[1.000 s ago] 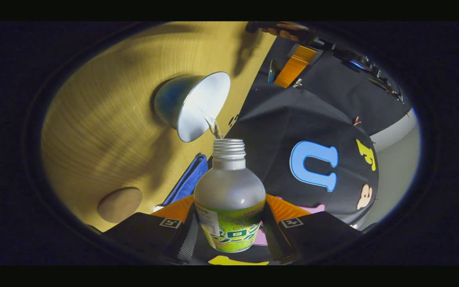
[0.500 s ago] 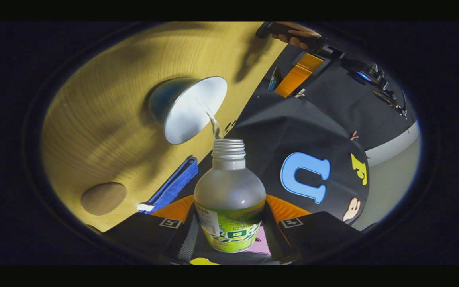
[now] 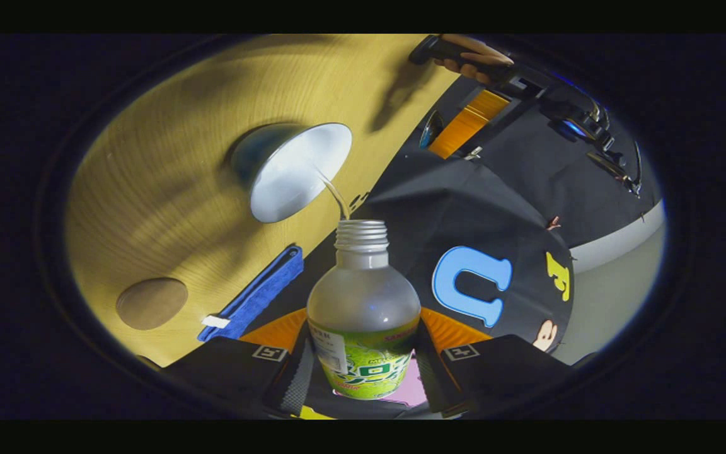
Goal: Open the teacup lid with one hand, grasp the water bottle and pour water into the teacup with the other hand; after pouring, place the water bottle on the coaster and then close the teacup lid.
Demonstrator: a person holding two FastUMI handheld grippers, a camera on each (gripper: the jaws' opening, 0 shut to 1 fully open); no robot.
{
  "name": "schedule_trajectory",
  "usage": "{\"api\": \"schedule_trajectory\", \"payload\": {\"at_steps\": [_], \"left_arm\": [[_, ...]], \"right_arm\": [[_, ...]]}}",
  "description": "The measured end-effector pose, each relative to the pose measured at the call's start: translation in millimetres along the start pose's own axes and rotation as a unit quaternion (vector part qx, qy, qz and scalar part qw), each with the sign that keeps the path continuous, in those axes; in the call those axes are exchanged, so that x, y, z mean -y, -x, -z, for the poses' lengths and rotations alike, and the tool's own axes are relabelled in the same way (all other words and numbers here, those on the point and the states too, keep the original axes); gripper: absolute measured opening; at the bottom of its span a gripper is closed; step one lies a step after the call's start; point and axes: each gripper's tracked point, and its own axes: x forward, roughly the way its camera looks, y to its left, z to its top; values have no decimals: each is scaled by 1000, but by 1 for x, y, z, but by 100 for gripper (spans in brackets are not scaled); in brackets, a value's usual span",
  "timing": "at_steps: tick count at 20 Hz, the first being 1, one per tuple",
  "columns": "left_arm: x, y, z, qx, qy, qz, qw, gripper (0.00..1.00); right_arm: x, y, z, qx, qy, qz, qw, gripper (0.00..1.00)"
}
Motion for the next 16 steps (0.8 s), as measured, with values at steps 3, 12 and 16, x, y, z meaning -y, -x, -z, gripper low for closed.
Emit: {"api": "schedule_trajectory", "payload": {"at_steps": [3,12,16], "left_arm": [[0,0,1,0,0,0,1000,32],[0,0,0,0,0,0,1000,32],[0,0,1,0,0,0,1000,32]], "right_arm": [[3,0,-1,0,4,2,1000,71],[6,3,-5,5,13,4,1000,74],[5,3,-4,5,19,3,1000,74]]}}
